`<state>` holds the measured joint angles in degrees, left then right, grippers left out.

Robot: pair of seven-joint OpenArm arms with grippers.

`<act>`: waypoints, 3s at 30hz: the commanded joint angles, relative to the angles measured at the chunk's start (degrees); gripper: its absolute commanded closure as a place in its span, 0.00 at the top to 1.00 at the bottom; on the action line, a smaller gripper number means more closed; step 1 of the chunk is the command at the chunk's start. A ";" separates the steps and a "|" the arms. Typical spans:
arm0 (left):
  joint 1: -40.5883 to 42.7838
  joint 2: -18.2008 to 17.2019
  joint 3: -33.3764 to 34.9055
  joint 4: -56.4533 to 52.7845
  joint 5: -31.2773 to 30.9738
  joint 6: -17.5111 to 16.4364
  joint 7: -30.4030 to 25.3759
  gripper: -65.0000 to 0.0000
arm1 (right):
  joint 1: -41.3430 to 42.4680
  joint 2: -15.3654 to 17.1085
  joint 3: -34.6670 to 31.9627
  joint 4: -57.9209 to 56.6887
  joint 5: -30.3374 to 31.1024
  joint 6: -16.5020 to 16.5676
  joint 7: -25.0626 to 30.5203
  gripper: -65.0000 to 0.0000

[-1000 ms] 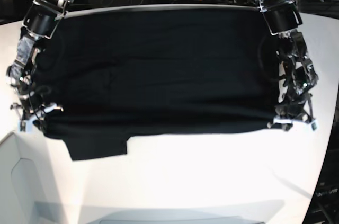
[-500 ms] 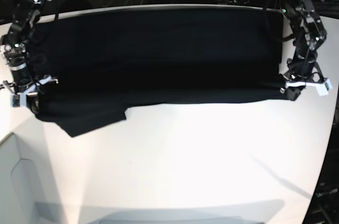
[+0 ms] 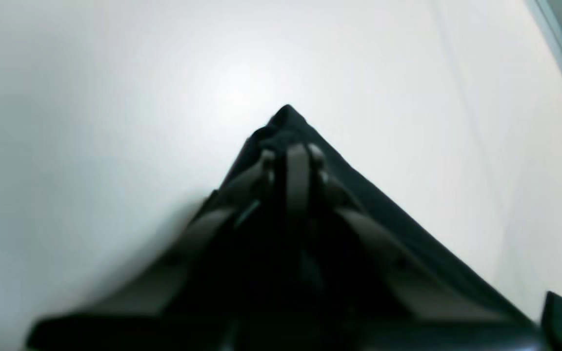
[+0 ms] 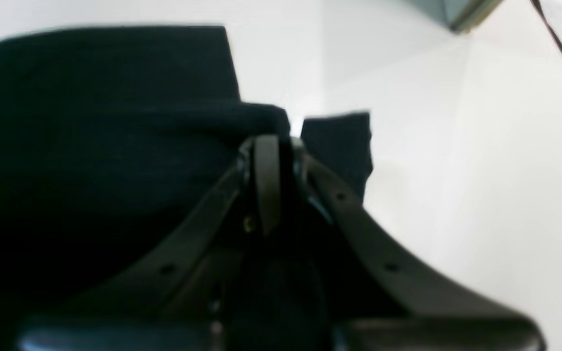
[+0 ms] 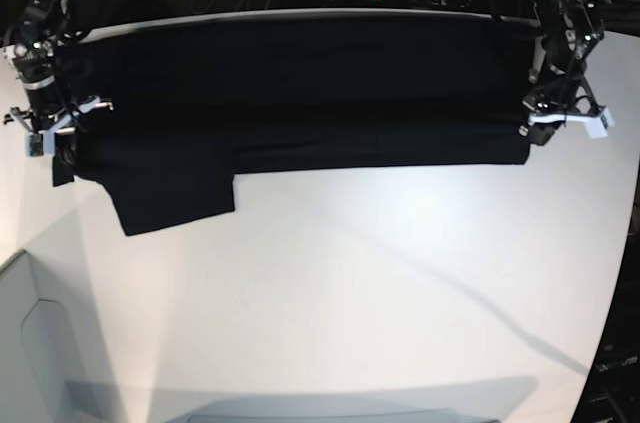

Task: Fold the T-shirt properly
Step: 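Grasp the hem corners and fold the hem over toward the collar, then release the hem and move the right gripper to the sleeve end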

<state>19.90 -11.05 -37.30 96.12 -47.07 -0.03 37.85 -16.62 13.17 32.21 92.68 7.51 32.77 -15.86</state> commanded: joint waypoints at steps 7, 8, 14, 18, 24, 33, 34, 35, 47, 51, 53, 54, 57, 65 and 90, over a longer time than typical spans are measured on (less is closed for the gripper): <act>0.45 -0.51 -0.11 -2.53 -0.36 -0.27 -0.79 0.00 | -2.41 0.94 0.37 0.90 0.36 1.38 1.57 0.00; 0.89 -0.51 -0.02 -2.53 -0.36 -0.27 -1.05 0.00 | -2.50 0.94 0.37 0.63 0.36 2.52 1.48 0.00; 1.33 -0.42 0.07 -2.53 -0.36 -0.27 -0.79 0.00 | -2.32 0.94 0.37 -3.15 0.18 7.23 1.13 0.00; 1.59 -0.42 0.07 -2.53 -0.36 -0.27 -0.70 0.00 | -2.15 1.12 0.19 -5.87 0.18 7.23 1.13 0.00; 1.59 -0.42 0.07 -2.53 -0.36 -0.27 -0.70 0.00 | -2.06 1.03 0.45 -5.61 0.18 7.23 1.57 0.26; 1.51 -0.42 0.07 -2.62 -0.36 -0.27 -0.70 0.00 | 2.78 -0.03 4.06 -5.78 0.18 7.23 1.13 0.38; 1.51 -0.42 0.07 -2.62 -0.36 -0.27 -0.70 0.00 | 3.39 0.06 4.06 -5.96 0.18 7.23 1.13 0.38; 1.51 -0.42 0.07 -2.62 -0.36 -0.27 -0.70 0.00 | 4.09 0.06 4.06 -6.22 0.18 7.23 1.04 0.38; 1.24 -0.42 0.07 -2.62 -0.36 -0.27 -0.70 0.00 | 17.55 2.35 4.32 -20.29 -7.11 7.23 1.31 0.39; 1.33 -0.42 0.07 -2.62 -0.36 -0.27 -0.70 0.00 | 20.36 3.31 4.06 -20.55 -7.20 7.23 1.13 0.39; 1.33 -0.42 0.07 -2.62 -0.36 -0.27 -0.70 0.00 | 21.15 3.40 4.41 -19.67 -7.29 7.23 1.04 0.39; 1.33 -0.42 0.07 -2.62 -0.36 -0.27 -0.70 0.00 | 20.97 3.67 4.50 -18.79 -7.55 7.23 1.04 0.39; 1.24 -0.42 0.07 -2.62 -0.36 -0.27 -0.70 0.00 | 20.62 3.40 4.50 -15.89 -7.55 7.23 1.04 0.39; 1.07 -0.42 0.07 -2.62 -0.54 -0.27 -0.70 0.00 | 17.98 0.24 -0.25 -10.09 -7.20 7.23 -5.73 0.52; 1.15 -0.42 -0.11 -2.62 -0.89 0.25 -0.70 0.29 | 25.46 0.50 -8.34 -24.33 -7.55 7.23 -7.13 0.37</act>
<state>21.08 -10.63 -36.99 92.64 -47.22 0.10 37.93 7.99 12.99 23.81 67.55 -0.78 39.57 -23.94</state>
